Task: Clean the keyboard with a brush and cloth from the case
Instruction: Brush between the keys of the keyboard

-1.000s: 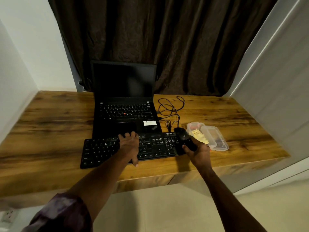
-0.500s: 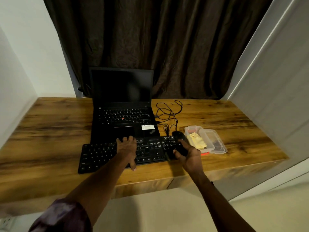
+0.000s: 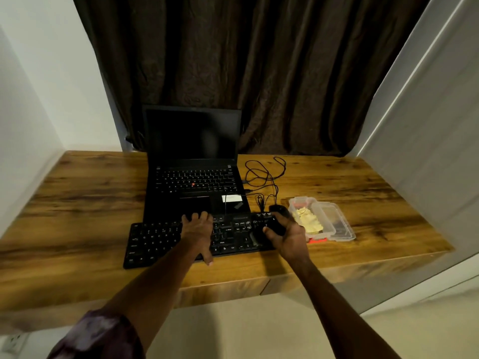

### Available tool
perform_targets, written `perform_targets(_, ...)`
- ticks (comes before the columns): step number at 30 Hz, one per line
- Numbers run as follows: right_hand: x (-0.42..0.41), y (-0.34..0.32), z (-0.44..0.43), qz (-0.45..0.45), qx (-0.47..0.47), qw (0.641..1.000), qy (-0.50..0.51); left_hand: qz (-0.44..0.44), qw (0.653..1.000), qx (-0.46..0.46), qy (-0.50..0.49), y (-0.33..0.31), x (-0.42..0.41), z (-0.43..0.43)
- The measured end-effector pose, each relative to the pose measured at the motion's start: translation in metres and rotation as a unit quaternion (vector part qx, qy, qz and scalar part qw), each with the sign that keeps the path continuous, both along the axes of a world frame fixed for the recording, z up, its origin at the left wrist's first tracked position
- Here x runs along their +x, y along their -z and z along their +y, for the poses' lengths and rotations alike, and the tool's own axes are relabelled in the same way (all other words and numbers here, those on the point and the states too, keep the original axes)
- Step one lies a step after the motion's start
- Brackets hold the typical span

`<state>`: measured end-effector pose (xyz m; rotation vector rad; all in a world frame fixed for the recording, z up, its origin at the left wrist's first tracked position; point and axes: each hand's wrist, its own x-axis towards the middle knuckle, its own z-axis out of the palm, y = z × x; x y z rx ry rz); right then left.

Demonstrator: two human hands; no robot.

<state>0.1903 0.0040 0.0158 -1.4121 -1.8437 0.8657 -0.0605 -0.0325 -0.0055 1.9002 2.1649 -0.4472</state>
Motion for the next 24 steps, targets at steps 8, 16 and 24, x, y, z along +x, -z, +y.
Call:
perform_targets(8,0.039,0.006,0.018,-0.015,0.053,0.995,0.078,-0.022,1.0,0.01,0.009,0.0,-0.005,-0.004)
perform_targets(16,0.005,0.012,0.015,-0.02,0.025,0.999,0.007,-0.025,1.0,0.01,0.001,0.0,-0.004,-0.002)
perform_targets(24,0.03,0.003,0.02,-0.028,0.028,0.998,0.058,-0.031,0.999,0.011,0.005,0.0,-0.005,-0.003)
